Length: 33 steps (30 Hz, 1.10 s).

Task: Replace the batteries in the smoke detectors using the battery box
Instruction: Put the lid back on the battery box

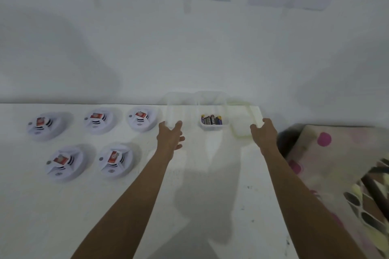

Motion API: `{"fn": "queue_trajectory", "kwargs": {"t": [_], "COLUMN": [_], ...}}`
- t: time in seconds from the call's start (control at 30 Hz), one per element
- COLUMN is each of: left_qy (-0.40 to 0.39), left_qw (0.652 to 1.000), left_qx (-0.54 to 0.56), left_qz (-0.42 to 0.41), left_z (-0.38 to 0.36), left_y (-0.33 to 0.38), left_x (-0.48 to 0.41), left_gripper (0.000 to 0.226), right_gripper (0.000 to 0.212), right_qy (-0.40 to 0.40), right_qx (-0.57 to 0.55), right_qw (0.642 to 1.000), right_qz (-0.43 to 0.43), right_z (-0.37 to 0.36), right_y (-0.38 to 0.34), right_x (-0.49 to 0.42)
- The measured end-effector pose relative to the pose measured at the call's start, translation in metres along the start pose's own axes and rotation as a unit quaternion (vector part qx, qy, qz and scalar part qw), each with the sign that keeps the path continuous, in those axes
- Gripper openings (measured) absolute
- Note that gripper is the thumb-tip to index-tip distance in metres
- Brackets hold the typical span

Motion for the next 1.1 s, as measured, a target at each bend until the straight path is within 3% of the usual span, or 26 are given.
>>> {"fn": "queue_trajectory", "kwargs": {"t": [0.17,0.33,0.47,0.57,0.67,0.8,0.93,1.1], "left_qy": [0.009,0.01,0.016,0.009,0.003,-0.013,-0.068,-0.142], "left_qw": [1.0,1.0,1.0,1.0,0.999,0.996,0.982,0.947], "left_qx": [0.015,0.021,0.008,-0.001,-0.031,-0.087,-0.176,-0.289], "left_qz": [0.013,0.015,0.019,0.019,0.013,0.0,-0.002,-0.007], "left_z": [-0.002,0.006,0.018,0.028,0.04,0.06,0.078,0.093], "left_y": [-0.004,-0.011,-0.018,-0.024,-0.03,-0.038,-0.042,-0.046], "left_x": [-0.002,0.007,0.02,0.032,0.043,0.055,0.068,0.085], "left_gripper": [0.057,0.051,0.044,0.038,0.034,0.032,0.032,0.035], "right_gripper": [0.057,0.056,0.04,0.031,0.034,0.036,0.017,0.013], "right_qy": [-0.053,-0.042,-0.028,-0.017,-0.016,0.023,0.008,-0.075], "right_qx": [0.065,0.008,-0.034,-0.13,-0.288,-0.407,-0.467,-0.454], "right_qw": [0.996,0.997,0.997,0.99,0.954,0.906,0.882,0.886], "right_qz": [-0.029,-0.065,-0.059,-0.06,-0.082,-0.114,-0.063,0.066], "right_z": [-0.006,-0.006,-0.005,-0.003,0.003,0.019,0.028,0.018], "right_y": [0.027,0.041,0.047,0.048,0.05,0.048,0.025,-0.011], "right_x": [-0.017,-0.026,-0.031,-0.025,-0.013,0.027,0.078,0.147]}}
Point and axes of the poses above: each hand's wrist, its own x-axis away from the middle knuckle, its own z-axis out of the back of the hand, y = z × x, the point moved 5 cm from there along -x, towards the middle knuckle, and after that the axes turned 7 degrees about -x, right-handed, at the moved point
